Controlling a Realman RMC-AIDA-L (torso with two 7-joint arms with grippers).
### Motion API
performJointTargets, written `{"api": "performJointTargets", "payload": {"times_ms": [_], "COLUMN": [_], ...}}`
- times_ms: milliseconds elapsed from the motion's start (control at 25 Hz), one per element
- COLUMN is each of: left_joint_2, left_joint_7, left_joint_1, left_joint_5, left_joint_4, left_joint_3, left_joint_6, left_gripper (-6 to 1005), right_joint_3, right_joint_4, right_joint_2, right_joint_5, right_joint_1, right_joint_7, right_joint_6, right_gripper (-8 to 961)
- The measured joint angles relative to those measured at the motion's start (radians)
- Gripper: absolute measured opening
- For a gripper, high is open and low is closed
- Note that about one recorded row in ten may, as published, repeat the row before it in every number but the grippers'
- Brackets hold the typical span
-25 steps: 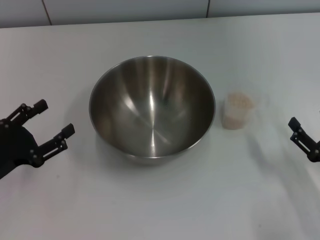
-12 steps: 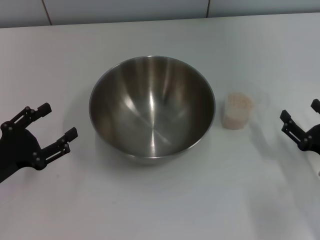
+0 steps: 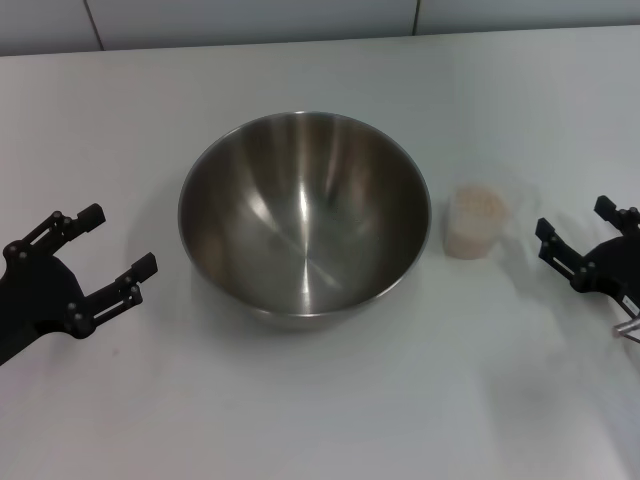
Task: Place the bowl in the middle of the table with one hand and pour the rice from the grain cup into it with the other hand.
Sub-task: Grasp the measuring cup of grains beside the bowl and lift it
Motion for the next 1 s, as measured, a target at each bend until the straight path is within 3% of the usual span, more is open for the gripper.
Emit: {"api": "performJointTargets", "payload": {"times_ms": [1000], "left_joint_2": [0.001], "left_joint_7": [0.000], "left_joint_1": [0.000], "left_joint_5": [0.000], "left_joint_4": [0.006], "left_joint_3": [0.000], "left_joint_6": [0.004], "left_gripper": [829], "right_joint_3": [0.008], "right_joint_4": [0.038], "right_joint_2": [-0.001], "right_joint_5": [0.001], "right_joint_1": [0.048], "right_joint_7": [-0.049], "right_joint_6": [0.036], "right_gripper": [830]}}
